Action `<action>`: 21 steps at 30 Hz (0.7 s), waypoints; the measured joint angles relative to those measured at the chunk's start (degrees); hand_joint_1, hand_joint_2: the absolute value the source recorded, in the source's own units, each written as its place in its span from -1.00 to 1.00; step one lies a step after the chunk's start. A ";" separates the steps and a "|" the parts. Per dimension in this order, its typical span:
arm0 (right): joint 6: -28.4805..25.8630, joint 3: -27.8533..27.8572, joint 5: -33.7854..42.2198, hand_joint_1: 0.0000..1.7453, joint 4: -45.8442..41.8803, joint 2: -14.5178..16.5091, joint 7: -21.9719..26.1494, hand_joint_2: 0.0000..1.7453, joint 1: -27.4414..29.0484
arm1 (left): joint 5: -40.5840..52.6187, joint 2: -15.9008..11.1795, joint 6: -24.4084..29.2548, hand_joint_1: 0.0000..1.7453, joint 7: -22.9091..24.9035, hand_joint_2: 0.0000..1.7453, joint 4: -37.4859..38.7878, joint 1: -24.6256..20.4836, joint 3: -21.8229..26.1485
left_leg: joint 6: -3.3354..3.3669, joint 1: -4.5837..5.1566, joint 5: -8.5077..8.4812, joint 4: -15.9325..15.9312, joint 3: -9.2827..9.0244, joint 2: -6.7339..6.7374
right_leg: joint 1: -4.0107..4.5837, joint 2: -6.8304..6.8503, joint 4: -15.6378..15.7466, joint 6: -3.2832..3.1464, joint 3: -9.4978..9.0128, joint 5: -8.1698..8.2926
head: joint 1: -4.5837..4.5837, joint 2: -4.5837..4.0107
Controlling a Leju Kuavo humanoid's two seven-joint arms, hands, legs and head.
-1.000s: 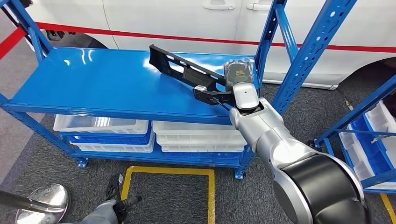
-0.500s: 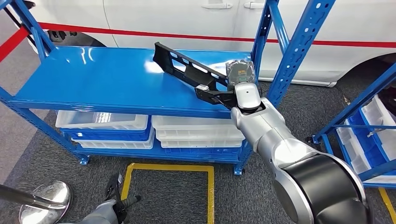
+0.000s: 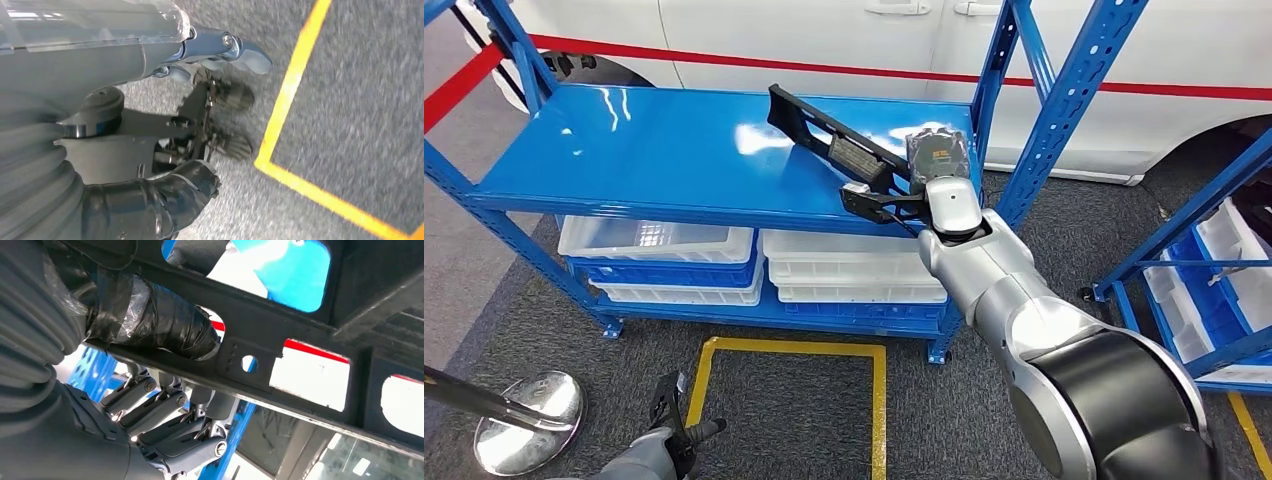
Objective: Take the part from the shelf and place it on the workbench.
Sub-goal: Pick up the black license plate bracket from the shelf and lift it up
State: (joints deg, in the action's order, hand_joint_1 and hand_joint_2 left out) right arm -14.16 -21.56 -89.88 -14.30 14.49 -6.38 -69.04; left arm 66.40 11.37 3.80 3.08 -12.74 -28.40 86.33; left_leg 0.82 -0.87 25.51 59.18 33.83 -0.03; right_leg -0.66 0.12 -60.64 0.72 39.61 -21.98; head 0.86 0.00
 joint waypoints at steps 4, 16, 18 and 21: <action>0.01 0.29 0.00 1.00 0.02 -0.19 0.02 1.00 0.03 | 0.00 0.02 0.01 -1.00 0.01 1.00 0.00 -0.05 0.01 | 1.25 -0.01 -1.78 -0.31 1.80 0.26 | -0.11 -0.08 -11.88 0.80 4.09 -8.75 | 0.02 0.00; 0.04 0.85 0.01 1.00 -0.23 -0.43 0.02 1.00 -0.33 | -0.01 0.14 0.05 -1.00 -0.08 1.00 0.00 -0.05 0.03 | -1.24 0.30 -3.46 0.71 5.39 0.09 | 0.53 0.08 1.87 -2.43 -6.34 -3.88 | 0.03 0.00; 0.07 0.93 0.02 1.00 -0.23 -0.40 0.05 1.00 -0.36 | -0.01 0.11 0.09 -1.00 -0.08 1.00 0.00 -0.05 0.03 | -1.81 0.16 0.95 6.20 7.29 0.04 | 0.32 0.26 2.26 -2.97 -5.61 -2.88 | 0.00 0.00; 0.09 1.15 0.02 1.00 -0.23 -0.39 0.23 1.00 -0.21 | -0.01 0.09 0.22 -1.00 -0.08 1.00 0.00 0.02 0.04 | -2.50 -0.26 5.33 15.45 9.54 0.06 | 0.25 0.28 1.96 -2.96 -3.81 -1.75 | -0.01 0.00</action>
State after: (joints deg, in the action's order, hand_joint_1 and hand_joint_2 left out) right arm -14.08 -20.41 -89.85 -14.53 14.10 -6.15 -69.25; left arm 66.40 11.46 4.02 3.00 -12.74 -28.37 86.37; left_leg -1.68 -1.13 30.84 74.64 43.37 0.03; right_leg -0.41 0.39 -58.68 -2.24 35.80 -23.73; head 0.85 0.00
